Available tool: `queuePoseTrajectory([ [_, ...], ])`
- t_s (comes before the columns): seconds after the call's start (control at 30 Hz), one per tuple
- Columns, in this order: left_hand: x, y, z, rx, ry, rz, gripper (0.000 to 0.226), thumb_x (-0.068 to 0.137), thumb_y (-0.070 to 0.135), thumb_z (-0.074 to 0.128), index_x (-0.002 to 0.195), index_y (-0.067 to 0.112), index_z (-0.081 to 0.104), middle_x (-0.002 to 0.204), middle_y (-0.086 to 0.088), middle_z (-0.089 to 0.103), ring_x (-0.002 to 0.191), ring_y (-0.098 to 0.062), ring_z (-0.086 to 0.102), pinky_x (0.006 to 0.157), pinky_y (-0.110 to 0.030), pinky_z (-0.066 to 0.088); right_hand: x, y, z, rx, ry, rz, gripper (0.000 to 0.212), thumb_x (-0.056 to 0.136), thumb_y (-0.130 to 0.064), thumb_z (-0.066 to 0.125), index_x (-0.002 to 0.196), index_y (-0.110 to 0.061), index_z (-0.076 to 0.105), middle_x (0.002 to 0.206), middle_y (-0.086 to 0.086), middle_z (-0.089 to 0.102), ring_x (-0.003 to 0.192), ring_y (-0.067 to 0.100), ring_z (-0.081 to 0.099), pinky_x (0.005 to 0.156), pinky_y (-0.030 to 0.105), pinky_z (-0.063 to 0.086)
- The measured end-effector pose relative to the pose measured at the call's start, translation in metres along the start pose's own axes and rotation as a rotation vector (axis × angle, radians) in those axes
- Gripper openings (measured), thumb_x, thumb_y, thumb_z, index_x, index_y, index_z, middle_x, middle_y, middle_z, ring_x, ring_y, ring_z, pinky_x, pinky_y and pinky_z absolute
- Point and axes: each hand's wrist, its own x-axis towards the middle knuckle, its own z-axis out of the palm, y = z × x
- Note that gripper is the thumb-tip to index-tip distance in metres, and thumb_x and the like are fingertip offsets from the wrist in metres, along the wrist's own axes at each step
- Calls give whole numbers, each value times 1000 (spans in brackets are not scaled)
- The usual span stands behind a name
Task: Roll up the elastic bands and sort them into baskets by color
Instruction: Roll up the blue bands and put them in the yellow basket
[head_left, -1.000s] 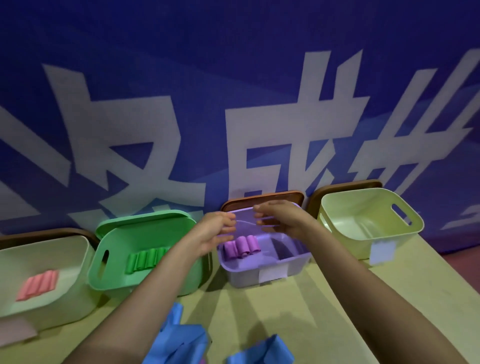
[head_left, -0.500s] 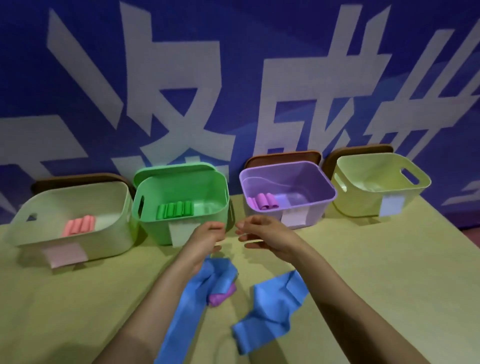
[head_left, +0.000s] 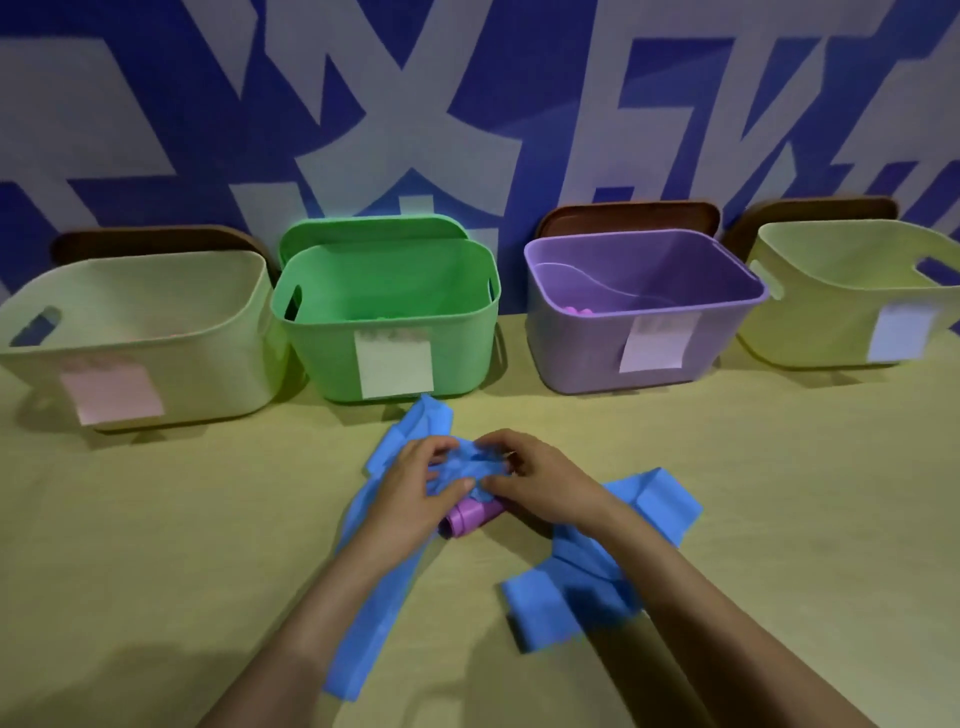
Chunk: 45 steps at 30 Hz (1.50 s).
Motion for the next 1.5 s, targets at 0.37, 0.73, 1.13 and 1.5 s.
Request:
queuePoseTrajectory([
  [0.37, -30, 5, -2, 359, 149, 372, 12, 82, 6, 68, 94, 8, 65, 103, 1, 47, 98, -10, 51, 92, -21, 40, -22, -14, 10, 405, 188, -23, 23, 84, 4, 60, 70, -14, 56, 61, -1, 53, 55, 9, 44, 49, 15, 35],
  [0.73, -67, 53, -55, 144, 248, 82, 12, 87, 2, 56, 91, 13, 57, 86, 0, 61, 86, -20, 56, 68, -14, 43, -69, -94, -32, 708, 455, -250, 22, 95, -7, 52, 77, -17, 46, 76, 3, 49, 64, 13, 46, 43, 14, 40],
  [1.13, -90, 123, -79, -517, 152, 59, 18, 91, 9, 49, 85, 9, 65, 81, -6, 60, 67, -17, 52, 55, -27, 36, -106, -138, -59, 705, 430, -282, 12, 90, 3, 54, 92, -1, 65, 82, 7, 63, 73, 9, 59, 55, 9, 47],
  [1.5, -101, 138, -39, -252, 75, 278, 27, 86, 28, 67, 105, 10, 63, 98, 5, 65, 80, 8, 59, 70, -4, 43, -124, -134, -72, 150, 354, -372, 9, 90, -11, 62, 92, -5, 68, 67, 1, 55, 51, 1, 46, 45, 11, 37],
])
